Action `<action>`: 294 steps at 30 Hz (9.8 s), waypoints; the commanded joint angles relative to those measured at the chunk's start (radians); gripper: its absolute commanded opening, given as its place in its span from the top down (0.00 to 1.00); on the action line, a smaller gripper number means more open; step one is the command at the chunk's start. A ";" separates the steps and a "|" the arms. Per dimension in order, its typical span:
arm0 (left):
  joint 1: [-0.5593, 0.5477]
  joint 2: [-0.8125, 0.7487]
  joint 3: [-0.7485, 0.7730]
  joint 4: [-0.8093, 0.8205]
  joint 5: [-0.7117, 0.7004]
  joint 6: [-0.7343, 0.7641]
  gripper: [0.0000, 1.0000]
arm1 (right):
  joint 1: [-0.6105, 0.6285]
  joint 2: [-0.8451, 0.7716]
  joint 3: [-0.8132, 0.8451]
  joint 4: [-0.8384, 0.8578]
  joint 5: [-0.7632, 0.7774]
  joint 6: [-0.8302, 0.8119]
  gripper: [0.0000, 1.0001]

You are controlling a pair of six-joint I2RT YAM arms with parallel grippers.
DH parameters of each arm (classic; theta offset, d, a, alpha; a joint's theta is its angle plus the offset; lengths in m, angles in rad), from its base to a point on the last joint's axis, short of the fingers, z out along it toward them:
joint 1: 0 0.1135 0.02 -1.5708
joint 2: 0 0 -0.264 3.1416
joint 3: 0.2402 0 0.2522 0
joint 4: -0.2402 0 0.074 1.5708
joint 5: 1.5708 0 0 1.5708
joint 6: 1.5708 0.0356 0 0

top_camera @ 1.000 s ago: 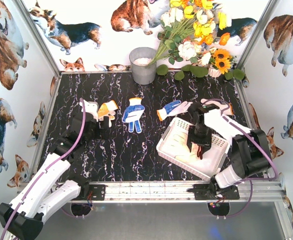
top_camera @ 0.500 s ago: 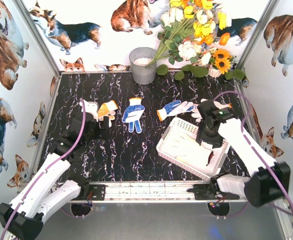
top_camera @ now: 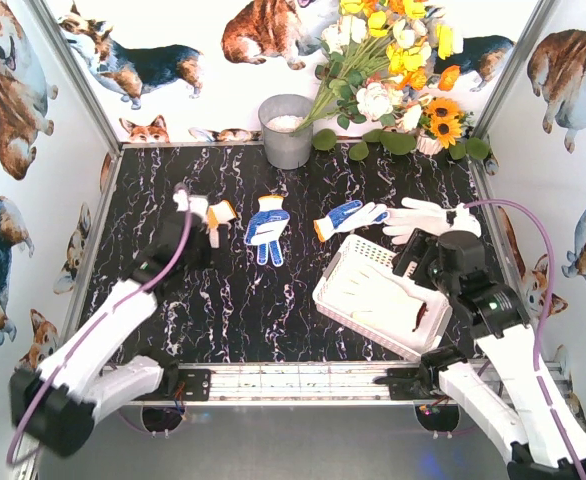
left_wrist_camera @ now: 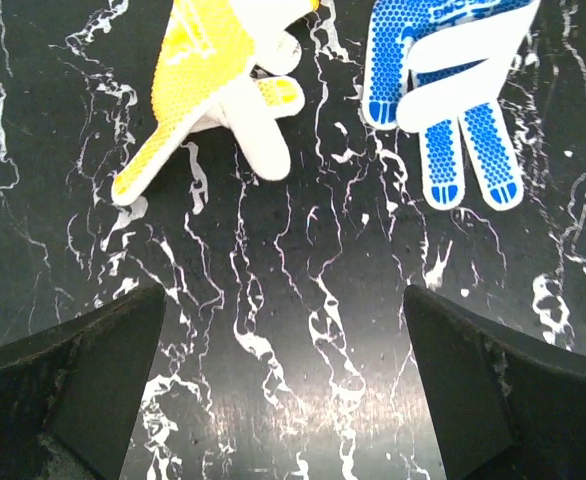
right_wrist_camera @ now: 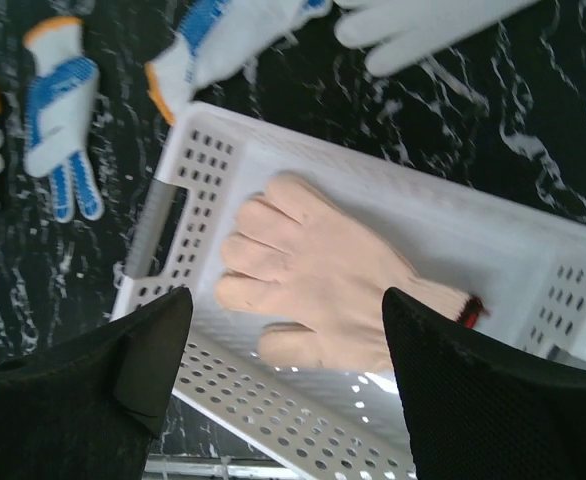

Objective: Put the gloves into the storage basket
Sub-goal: Pick up the glove from the center of the board, then place the glove at the center of the board, then pick up the glove from the center of the board.

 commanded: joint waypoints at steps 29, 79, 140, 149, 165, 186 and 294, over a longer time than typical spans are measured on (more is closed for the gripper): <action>0.155 1.094 0.701 0.096 0.092 0.112 0.46 | -0.002 -0.258 -0.101 0.154 -0.054 0.023 0.17; 0.066 0.108 0.409 -0.315 1.099 0.199 1.00 | 0.300 0.279 0.137 0.534 -0.707 -0.197 0.21; 0.060 0.141 0.408 -0.107 0.284 0.002 0.00 | 0.620 0.488 0.277 0.510 -0.242 -0.250 1.00; 0.093 0.006 0.302 -0.096 0.041 -0.037 0.00 | 0.737 0.747 0.298 0.620 -0.315 -0.421 1.00; 0.111 -0.084 0.217 -0.156 -0.049 -0.024 0.00 | 0.978 1.028 0.286 0.636 -0.225 -0.434 1.00; 0.123 -0.096 0.168 -0.068 -0.088 0.069 0.00 | 0.963 0.591 0.309 0.456 0.030 -0.397 0.11; 0.137 -0.098 0.108 0.318 0.837 -0.226 0.00 | -0.071 0.304 0.223 0.547 -1.015 -0.139 1.00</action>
